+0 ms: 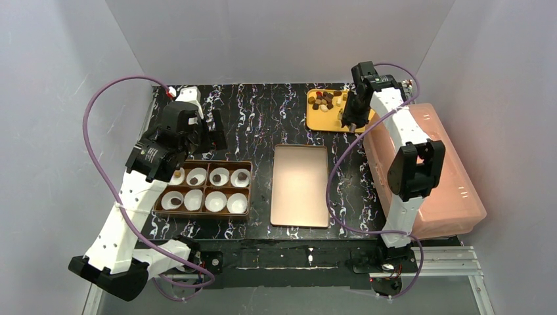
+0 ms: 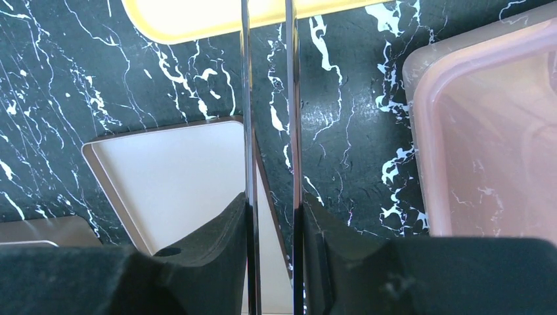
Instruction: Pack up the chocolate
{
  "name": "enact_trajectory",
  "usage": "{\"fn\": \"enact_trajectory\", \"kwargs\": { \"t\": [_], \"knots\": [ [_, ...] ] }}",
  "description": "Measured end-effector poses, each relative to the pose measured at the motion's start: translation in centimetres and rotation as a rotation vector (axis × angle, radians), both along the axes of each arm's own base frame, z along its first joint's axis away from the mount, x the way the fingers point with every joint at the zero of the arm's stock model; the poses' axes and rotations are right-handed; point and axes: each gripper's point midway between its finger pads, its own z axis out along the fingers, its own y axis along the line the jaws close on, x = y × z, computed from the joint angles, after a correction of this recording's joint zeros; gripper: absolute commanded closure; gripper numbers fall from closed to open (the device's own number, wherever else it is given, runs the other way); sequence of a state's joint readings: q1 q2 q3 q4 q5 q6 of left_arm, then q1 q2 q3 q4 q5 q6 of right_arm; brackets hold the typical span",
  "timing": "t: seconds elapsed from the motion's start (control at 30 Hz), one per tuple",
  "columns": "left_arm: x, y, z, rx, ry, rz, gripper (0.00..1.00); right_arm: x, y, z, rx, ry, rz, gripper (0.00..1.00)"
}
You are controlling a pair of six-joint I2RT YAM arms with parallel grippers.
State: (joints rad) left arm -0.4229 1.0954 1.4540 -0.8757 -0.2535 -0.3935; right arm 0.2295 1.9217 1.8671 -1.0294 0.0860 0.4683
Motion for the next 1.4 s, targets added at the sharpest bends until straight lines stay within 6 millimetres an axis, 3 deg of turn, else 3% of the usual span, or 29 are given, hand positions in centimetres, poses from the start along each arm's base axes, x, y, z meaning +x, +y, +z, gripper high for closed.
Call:
{"fn": "enact_trajectory", "kwargs": {
  "t": [0.1,0.17,0.23,0.3,0.4,0.6,0.73,0.93,1.13,1.4],
  "knots": [
    [0.0,0.0,0.0,0.001,0.000,0.000,0.01,-0.2,0.7,0.0,-0.002,0.000,0.016,0.73],
    [0.0,0.1,0.0,0.002,0.002,0.001,0.01,-0.9,2.9,0.2,0.001,-0.004,0.071,0.73],
    [-0.1,0.3,0.5,0.007,-0.006,0.012,0.00,-2.7,6.7,1.4,0.021,-0.028,0.170,0.73],
    [-0.2,0.6,2.2,-0.006,-0.044,0.028,0.01,-5.6,11.2,4.0,0.064,-0.079,0.294,0.73],
    [-0.8,1.6,3.8,0.000,-0.065,0.067,0.00,-9.0,16.2,5.3,0.112,-0.101,0.431,0.72],
    [-2.1,3.8,6.1,0.029,-0.099,0.148,0.00,-14.2,24.3,7.1,0.190,-0.125,0.650,0.72],
    [-3.1,5.2,6.4,0.055,-0.097,0.197,0.00,-18.4,29.1,7.6,0.234,-0.123,0.796,0.72],
    [-4.1,6.0,5.6,0.077,-0.057,0.227,0.01,-22.8,33.4,6.2,0.245,-0.087,0.939,0.71],
    [-4.4,6.1,5.2,0.077,-0.042,0.232,0.00,-25.8,36.2,4.7,0.244,-0.061,1.042,0.70],
    [-4.6,6.2,3.9,0.099,-0.006,0.230,0.00,-28.3,37.8,3.1,0.244,-0.023,1.123,0.70]
  ]
}}
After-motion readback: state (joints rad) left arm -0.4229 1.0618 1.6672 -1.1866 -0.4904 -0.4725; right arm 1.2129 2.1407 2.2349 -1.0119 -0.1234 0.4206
